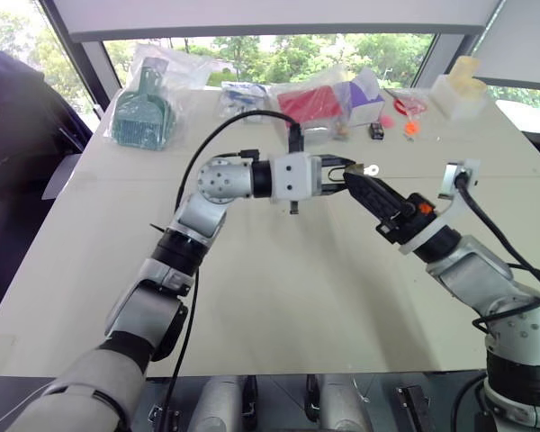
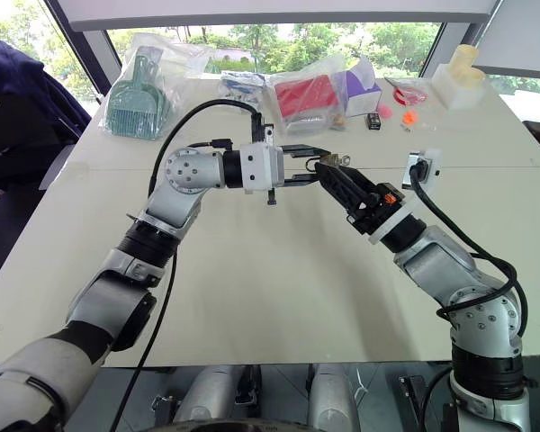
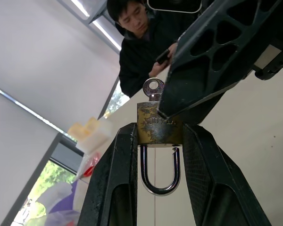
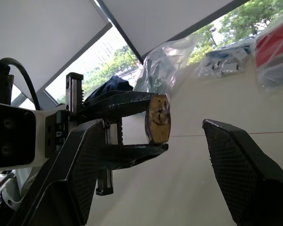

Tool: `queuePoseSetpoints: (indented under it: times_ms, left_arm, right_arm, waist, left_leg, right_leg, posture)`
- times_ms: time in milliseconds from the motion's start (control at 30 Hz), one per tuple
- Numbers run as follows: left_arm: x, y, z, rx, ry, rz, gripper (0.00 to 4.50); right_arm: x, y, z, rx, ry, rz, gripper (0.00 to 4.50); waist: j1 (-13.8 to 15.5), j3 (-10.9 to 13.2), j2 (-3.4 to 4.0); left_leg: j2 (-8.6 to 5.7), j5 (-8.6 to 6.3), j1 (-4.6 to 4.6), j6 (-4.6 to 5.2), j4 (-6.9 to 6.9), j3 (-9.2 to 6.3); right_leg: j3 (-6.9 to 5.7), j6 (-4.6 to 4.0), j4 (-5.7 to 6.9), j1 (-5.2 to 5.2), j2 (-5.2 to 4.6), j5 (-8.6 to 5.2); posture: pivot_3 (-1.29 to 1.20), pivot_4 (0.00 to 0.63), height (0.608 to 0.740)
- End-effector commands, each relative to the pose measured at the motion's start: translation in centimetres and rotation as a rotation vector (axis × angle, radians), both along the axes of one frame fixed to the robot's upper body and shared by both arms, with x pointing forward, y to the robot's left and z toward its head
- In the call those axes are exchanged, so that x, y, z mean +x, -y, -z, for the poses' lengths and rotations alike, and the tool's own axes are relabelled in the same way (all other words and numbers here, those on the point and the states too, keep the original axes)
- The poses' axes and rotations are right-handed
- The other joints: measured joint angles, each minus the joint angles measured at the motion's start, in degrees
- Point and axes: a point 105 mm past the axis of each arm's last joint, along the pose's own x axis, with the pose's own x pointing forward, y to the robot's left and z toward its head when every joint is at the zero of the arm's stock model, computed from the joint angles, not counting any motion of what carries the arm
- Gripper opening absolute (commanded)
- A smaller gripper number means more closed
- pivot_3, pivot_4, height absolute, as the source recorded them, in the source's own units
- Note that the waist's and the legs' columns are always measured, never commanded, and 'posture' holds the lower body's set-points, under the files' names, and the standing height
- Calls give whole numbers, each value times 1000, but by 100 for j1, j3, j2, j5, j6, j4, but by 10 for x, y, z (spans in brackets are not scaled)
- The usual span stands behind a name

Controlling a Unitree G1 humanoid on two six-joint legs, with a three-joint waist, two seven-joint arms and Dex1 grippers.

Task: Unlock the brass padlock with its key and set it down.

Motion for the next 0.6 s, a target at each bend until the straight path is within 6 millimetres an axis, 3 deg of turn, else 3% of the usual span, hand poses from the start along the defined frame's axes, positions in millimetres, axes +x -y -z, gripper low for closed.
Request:
queuePoseSetpoints:
  times_ms: [33,133,267,467,600]
  left_arm:
    - [-8,2,-12,-26,42,28,764]
    - [-8,3,-13,-28,47,28,764]
    - [-9,4,-15,-33,52,31,764]
    - [-10,5,-15,-27,60,38,764]
    - [-10,1,-5,25,-7,55,2569]
  right_arm:
    - [-2,1,-11,33,34,-8,3212]
    - [-1,0,-10,37,30,-10,2211]
    - [-2,-4,-5,27,10,-29,131]
    - [-3,-7,1,1,-8,-41,52]
    - [1,-3,0,11,-6,-7,0]
  waist:
    - [0,0,0]
    - [0,0,0]
    - [-1,0,0]
    - [-1,0,0]
    - [-3,0,0]
  left_leg:
    - [0,0,0,0,0,0]
    - [0,0,0,0,0,0]
    - [-1,0,0,0,0,0]
    - [-1,0,0,0,0,0]
    - [-1,0,0,0,0,0]
  right_leg:
    - [0,0,0,0,0,0]
    - [0,0,0,0,0,0]
    - [0,1,0,0,0,0]
    - [0,0,0,0,0,0]
    - [0,0,0,0,0,0]
  posture:
    - [0,150,735]
    - [0,150,735]
    - [0,150,735]
    - [0,150,735]
    - [0,150,735]
